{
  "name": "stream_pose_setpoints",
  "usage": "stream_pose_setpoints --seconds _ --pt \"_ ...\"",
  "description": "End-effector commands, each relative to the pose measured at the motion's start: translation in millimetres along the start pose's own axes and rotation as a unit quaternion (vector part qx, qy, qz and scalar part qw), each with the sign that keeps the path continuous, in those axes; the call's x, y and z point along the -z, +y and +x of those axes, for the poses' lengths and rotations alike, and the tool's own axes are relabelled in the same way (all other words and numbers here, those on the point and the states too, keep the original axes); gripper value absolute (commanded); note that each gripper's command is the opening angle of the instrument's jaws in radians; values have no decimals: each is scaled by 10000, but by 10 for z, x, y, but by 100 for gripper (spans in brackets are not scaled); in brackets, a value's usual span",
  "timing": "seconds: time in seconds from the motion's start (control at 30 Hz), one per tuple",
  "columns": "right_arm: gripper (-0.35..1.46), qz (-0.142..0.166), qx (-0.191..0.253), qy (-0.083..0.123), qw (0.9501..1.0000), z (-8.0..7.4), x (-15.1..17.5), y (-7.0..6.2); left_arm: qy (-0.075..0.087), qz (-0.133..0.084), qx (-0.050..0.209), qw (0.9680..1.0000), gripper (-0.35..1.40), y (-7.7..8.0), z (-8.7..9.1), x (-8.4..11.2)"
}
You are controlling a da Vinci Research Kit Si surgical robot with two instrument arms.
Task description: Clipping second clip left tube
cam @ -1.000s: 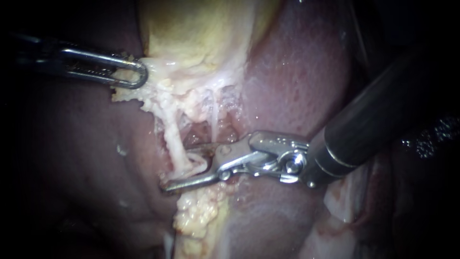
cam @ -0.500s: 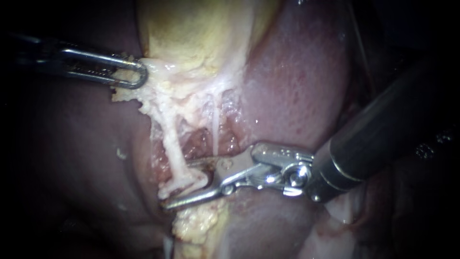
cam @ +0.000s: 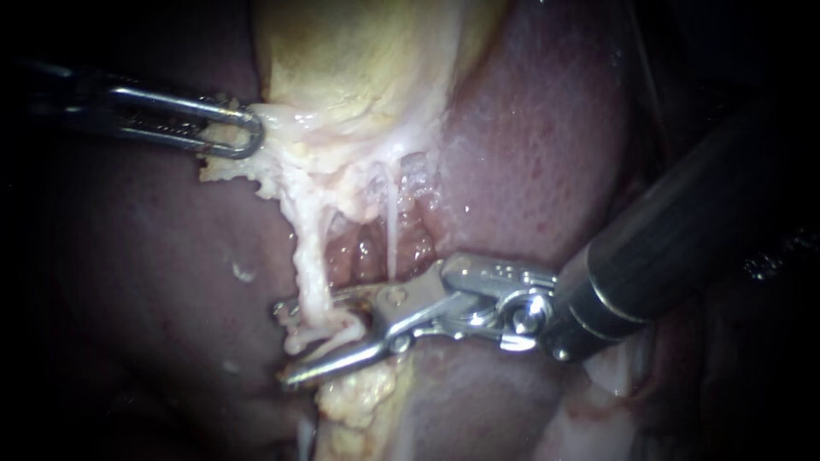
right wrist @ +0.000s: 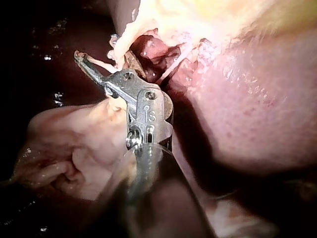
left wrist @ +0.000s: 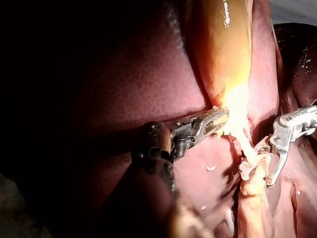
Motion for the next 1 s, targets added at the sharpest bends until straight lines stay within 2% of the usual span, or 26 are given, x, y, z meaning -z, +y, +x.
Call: stream_pose_setpoints --seconds 0.03,0.37,0.53,0.87,1.0 --pt "47 9 4 -2 10000 0 1 -2 0 -2 -1 10000 -35 0 0 0" --pt "43 110 1 -24 9999 6 1 -28 0 -3 -1 10000 -35 0 0 0" --pt "36 120 -8 -19 9999 10 1 -31 0 -3 -1 10000 -35 0 0 0" --pt "7 142 -11 -23 9999 10 6 -31 -1 -4 -1 10000 -35 0 0 0" --pt "-20 149 -10 -25 9999 10 8 -32 -1 -3 -1 10000 -35 0 0 0"
